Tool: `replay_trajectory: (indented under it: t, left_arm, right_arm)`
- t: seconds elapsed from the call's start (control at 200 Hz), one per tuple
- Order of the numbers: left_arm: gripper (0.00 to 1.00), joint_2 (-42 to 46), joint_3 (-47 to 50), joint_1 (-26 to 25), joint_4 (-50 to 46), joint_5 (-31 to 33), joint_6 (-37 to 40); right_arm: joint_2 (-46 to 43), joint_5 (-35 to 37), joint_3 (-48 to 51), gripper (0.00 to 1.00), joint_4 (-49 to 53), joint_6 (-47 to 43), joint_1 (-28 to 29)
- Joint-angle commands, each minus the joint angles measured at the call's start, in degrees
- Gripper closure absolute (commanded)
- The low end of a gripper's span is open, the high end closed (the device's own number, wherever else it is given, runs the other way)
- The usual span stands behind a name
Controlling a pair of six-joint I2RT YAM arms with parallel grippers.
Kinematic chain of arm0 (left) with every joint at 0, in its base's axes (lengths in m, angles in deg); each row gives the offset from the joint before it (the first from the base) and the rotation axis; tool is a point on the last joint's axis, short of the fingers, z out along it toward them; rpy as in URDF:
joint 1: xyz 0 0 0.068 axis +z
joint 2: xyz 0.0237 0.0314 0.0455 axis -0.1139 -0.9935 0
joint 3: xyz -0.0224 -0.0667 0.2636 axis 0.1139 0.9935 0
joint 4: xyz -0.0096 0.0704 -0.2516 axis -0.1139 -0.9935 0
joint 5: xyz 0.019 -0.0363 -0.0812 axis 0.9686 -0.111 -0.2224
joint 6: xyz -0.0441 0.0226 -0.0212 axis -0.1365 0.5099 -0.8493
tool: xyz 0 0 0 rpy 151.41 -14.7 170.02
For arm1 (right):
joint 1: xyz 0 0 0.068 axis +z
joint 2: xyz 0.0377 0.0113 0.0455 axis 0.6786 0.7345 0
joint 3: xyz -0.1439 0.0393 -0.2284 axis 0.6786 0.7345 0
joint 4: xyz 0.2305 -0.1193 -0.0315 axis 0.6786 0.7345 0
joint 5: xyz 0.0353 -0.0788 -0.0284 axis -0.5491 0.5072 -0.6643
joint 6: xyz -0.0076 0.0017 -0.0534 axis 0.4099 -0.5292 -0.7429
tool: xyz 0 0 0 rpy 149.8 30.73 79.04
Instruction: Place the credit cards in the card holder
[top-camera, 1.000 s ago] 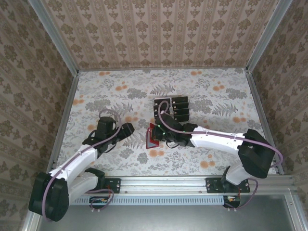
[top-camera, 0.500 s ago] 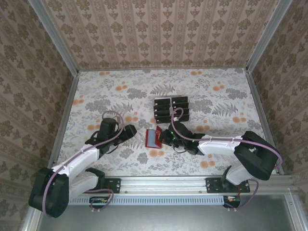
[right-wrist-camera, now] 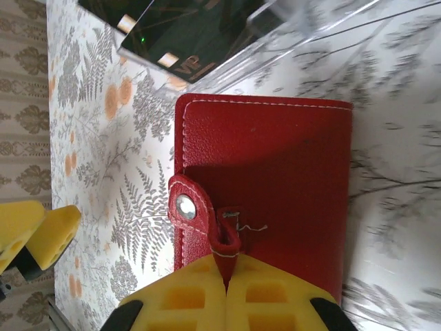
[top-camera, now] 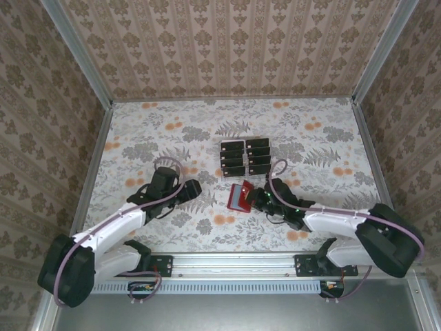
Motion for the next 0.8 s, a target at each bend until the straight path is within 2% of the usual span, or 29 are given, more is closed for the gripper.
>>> replay_trajectory:
  t: [0.0,0.25,0.5,0.795]
  left_arm:
    - [0.23,-1.28,-2.59,-1.80,-1.59,3.16,1.29]
    - [0.23,-6.10,-4.00,-5.48,4.88,2.50,-0.82]
    - [0.22,-7.97,-3.93,-6.13,12.78,-1.12,-5.13]
    - [0.20,-8.29,-1.66,-5.79,25.14,-3.57,-12.30]
  right_arm:
    - [-5.93,0.37,3.13,1.00,5.18,0.10,-2.39]
    - [-13.21,-4.36,-3.58,1.00,15.12,-3.73,-4.08]
    - [-14.33,-8.11,-10.83,1.00,16.06,-3.12,-3.58]
    - [-11.40,-8.37,-20.19,1.00,14.73,-2.28,-0.69]
